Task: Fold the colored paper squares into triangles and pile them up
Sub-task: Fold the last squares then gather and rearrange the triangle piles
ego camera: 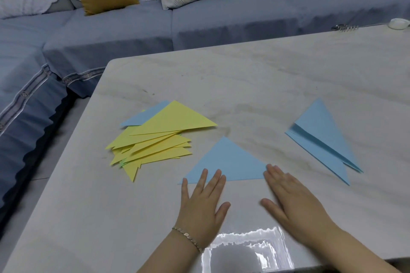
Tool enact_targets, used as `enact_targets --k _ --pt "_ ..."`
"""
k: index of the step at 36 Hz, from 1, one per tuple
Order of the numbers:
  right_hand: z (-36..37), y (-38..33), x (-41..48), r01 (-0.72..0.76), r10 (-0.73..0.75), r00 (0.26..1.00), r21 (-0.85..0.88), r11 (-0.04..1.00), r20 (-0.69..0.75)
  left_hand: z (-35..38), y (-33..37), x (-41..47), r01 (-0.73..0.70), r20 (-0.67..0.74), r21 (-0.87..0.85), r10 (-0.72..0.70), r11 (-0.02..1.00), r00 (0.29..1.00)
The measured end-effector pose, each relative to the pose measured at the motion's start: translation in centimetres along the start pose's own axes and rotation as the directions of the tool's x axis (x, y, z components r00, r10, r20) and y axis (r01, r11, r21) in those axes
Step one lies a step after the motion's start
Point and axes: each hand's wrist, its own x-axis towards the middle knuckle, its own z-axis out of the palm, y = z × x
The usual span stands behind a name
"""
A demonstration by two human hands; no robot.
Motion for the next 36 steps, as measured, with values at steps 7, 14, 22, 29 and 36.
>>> enact_targets --k 7,14,22,29,36 --pt "0.0 1.2 -0.8 -0.071 0.070 0.997 -0.033 0.997 -0.025 -0.3 1.0 0.2 0.014 -0.061 0.005 -0.014 1.000 0.998" --pt "0.3 0.9 -0.7 -0.098 0.097 0.995 -0.024 0.995 -0.038 -1.0 5.6 2.2 -0.213 -0.018 -0.026 0.212 0.977 0.977" --pt "0.5 0.9 -0.7 -0.102 0.100 0.993 -0.024 0.995 -0.054 -1.2 5.3 2.0 -0.245 -0.136 -0.071 0.234 0.967 0.963" --pt "0.6 0.9 -0.7 -0.101 0.100 0.993 -0.016 0.995 -0.068 -1.3 2.5 0.9 -0.203 -0.237 -0.087 0.177 0.975 0.955" --pt "0.7 1.0 -0.7 -0.094 0.093 0.993 -0.013 0.995 -0.067 -1.5 -2.2 -0.7 -0.076 -0.335 -0.035 0.060 0.997 0.940"
